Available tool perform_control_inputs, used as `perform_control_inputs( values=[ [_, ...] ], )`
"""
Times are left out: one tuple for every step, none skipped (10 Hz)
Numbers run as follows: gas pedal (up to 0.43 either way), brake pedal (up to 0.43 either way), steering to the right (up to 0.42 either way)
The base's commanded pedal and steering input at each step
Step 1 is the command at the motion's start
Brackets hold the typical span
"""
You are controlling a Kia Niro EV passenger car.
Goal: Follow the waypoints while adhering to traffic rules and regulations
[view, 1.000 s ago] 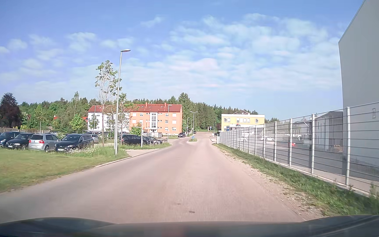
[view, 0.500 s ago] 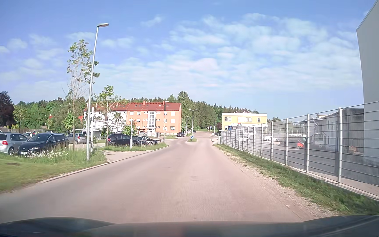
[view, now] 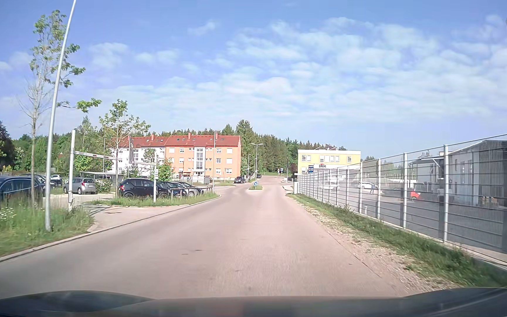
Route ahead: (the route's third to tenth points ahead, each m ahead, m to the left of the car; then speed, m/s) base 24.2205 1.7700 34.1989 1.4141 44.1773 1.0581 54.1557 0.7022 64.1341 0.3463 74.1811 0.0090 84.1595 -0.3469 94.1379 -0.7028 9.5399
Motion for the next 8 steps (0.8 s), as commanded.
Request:
perform_control_inputs(
  values=[
    [0.110,0.000,0.002],
    [0.110,0.000,0.002],
    [0.110,0.000,0.002],
    [0.110,0.000,0.002],
    [0.110,0.000,0.002],
    [0.110,0.000,0.002],
    [0.110,0.000,0.002],
    [0.098,0.000,0.002]
  ],
)
